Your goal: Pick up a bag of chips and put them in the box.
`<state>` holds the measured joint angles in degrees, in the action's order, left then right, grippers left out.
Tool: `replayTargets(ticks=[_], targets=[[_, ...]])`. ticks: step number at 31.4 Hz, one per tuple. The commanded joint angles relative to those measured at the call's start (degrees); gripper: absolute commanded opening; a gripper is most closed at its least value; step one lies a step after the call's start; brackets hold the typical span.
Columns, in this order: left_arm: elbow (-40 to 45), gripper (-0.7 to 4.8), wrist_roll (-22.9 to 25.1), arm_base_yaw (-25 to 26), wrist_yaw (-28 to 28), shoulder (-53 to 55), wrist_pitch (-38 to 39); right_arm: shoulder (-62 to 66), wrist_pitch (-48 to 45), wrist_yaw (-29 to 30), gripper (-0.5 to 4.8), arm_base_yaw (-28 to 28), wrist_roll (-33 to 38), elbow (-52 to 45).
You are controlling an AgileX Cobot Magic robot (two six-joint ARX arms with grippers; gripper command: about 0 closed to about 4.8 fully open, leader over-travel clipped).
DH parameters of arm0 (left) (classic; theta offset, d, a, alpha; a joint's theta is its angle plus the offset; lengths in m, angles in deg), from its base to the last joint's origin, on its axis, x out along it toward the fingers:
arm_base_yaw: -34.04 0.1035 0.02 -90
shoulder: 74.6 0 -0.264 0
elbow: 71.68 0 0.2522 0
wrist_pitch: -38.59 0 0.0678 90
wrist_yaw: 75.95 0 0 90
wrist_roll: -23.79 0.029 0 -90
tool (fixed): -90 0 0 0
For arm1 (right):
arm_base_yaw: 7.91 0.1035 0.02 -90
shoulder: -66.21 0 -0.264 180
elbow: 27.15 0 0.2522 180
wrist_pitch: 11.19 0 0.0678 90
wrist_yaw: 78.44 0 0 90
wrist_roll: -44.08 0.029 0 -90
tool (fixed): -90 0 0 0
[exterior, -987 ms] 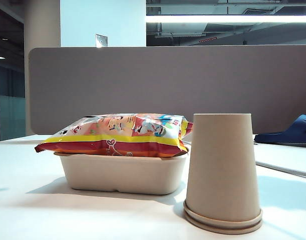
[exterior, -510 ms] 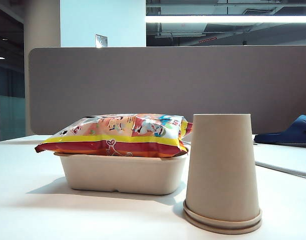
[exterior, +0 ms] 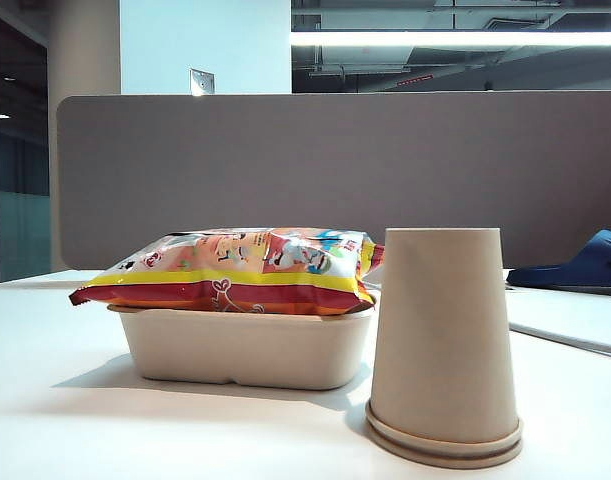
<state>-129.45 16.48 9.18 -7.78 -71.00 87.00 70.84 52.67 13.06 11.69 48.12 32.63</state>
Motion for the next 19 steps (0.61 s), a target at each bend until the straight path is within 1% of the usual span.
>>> replayTargets(ticks=[1, 4, 7, 11, 16, 19], targets=[[-0.24, 1.83, 0.20, -0.02, 0.15, -0.74, 2.82, -2.54, 1.22, 0.13, 1.66, 0.00, 0.70, 0.07], [-0.24, 1.83, -0.52, -0.02, 0.13, -1.77, 4.46, -4.33, 2.03, 0.13, 1.66, 0.02, 0.85, 0.09], [-0.24, 1.83, -2.25, 0.00, 0.15, -3.48, 4.72, -4.35, 3.91, 0.33, 1.66, 0.00, 0.98, -0.07], [-0.07, 1.83, -2.93, -0.02, -0.20, -3.41, 5.84, -4.35, 3.67, 3.06, 1.66, -0.13, 1.70, -1.88], [2.47, 1.83, -2.86, 0.00, -0.22, -3.41, 5.60, -4.35, -0.31, 5.33, 1.66, -0.13, 3.74, -6.12], [5.14, 1.83, -3.30, 0.00, 0.17, -3.41, 4.17, -4.35, -5.05, 8.28, 1.66, -0.11, 5.20, -9.29]])
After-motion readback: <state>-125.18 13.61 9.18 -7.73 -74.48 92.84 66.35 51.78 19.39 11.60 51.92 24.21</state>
